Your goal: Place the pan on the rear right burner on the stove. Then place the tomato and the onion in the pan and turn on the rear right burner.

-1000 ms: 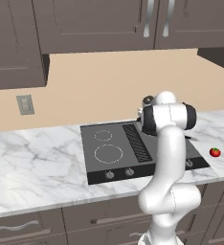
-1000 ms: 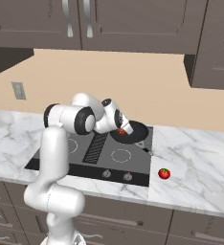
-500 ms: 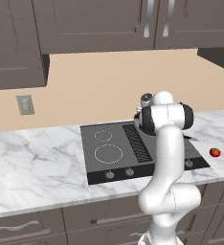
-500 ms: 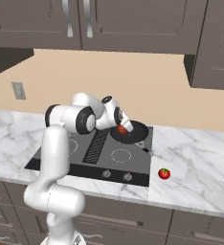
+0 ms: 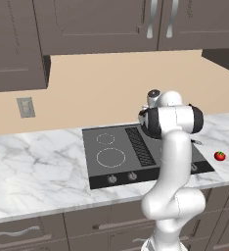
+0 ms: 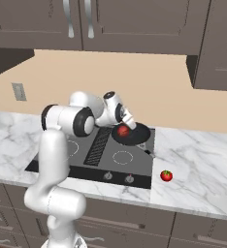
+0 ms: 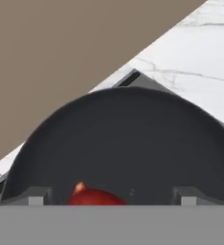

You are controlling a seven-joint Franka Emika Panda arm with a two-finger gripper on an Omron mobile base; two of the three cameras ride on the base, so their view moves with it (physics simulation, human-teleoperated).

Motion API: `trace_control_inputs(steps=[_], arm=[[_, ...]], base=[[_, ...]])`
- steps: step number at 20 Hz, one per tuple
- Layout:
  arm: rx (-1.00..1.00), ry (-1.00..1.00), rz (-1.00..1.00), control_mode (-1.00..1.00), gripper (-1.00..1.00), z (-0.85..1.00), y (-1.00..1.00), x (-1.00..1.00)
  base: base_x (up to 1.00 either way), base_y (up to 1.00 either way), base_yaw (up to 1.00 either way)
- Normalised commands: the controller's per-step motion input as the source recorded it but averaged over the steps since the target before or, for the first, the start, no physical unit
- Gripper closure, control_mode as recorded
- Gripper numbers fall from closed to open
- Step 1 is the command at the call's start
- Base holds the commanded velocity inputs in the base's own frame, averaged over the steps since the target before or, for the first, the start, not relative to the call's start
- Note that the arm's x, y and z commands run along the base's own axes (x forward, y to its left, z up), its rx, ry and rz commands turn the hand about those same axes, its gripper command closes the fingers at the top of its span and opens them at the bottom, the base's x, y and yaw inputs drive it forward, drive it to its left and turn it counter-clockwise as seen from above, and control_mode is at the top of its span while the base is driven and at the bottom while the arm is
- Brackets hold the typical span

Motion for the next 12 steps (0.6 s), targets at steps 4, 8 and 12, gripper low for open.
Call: trace_control_inputs(steps=[4, 8, 12], arm=[[0.00, 0.00, 0.00, -1.00, -1.00, 0.40, -0.31, -0.42], [0.00, 0.00, 0.00, -1.00, -1.00, 0.02, -0.42, -0.51], [0.00, 0.00, 0.00, -1.00, -1.00, -0.03, -0.63, -0.68]], base=[[0.00, 0.00, 0.00], [0.00, 0.00, 0.00], [0.00, 0.00, 0.00]])
